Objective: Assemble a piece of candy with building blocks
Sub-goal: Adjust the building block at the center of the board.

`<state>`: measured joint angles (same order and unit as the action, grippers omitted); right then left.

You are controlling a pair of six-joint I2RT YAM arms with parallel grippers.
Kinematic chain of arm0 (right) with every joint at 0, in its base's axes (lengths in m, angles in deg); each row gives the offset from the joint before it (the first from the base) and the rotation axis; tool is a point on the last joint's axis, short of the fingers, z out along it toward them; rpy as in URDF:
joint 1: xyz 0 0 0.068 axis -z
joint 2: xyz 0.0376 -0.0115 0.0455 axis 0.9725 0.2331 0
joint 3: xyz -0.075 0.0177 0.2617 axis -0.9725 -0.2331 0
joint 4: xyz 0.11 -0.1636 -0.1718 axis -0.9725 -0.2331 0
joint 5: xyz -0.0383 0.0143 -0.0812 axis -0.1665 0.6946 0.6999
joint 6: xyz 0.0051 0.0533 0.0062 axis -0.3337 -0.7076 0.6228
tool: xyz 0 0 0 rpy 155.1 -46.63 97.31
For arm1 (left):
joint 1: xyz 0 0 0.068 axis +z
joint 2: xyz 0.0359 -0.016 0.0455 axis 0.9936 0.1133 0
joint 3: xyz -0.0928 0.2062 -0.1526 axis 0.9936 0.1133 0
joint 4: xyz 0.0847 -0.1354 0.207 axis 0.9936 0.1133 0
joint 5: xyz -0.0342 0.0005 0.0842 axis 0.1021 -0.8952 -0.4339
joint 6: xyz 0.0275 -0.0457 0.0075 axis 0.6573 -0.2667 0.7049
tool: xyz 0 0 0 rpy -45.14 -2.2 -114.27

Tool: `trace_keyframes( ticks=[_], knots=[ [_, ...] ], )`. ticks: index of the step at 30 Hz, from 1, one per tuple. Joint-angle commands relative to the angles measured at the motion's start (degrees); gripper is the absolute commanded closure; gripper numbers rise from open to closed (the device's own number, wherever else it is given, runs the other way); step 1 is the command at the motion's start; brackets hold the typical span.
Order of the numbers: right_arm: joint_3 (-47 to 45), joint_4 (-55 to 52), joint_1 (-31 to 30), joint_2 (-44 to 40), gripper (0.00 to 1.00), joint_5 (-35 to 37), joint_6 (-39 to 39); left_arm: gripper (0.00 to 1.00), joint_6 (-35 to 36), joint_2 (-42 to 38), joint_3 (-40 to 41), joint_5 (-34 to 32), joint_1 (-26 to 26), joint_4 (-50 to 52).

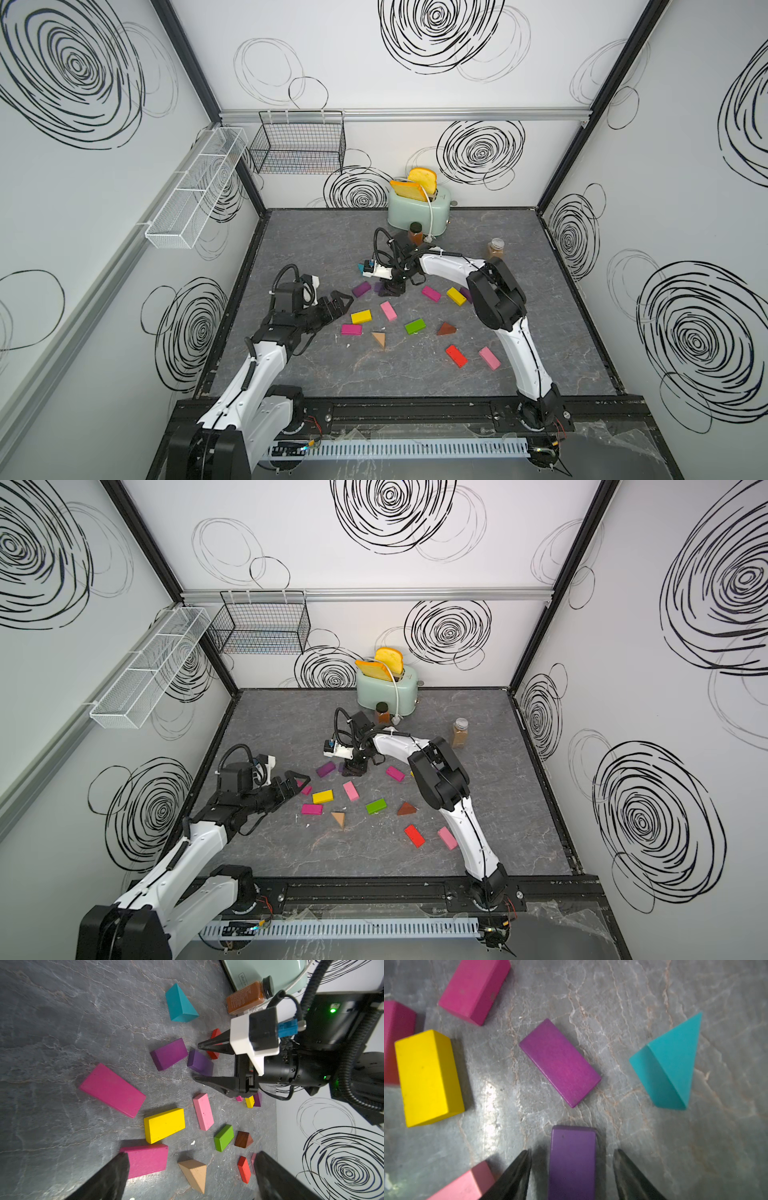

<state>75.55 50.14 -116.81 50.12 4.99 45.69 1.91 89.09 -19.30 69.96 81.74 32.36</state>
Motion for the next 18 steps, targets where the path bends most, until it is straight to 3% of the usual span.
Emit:
trace_keyframes(
  ticks=[1,18],
  knots=[
    [-0.1,2.0,-0.3,-4.3,0.24,-2.1,0.3,0.02,-0.8,-1.6,0.1,-0.8,0.4,0.2],
    [19.0,-8.7,-3.5,7.4,0.27,-7.6,2.1,0.02,-5.6,-11.9,3.7,1.8,0.3,4.8]
  ],
)
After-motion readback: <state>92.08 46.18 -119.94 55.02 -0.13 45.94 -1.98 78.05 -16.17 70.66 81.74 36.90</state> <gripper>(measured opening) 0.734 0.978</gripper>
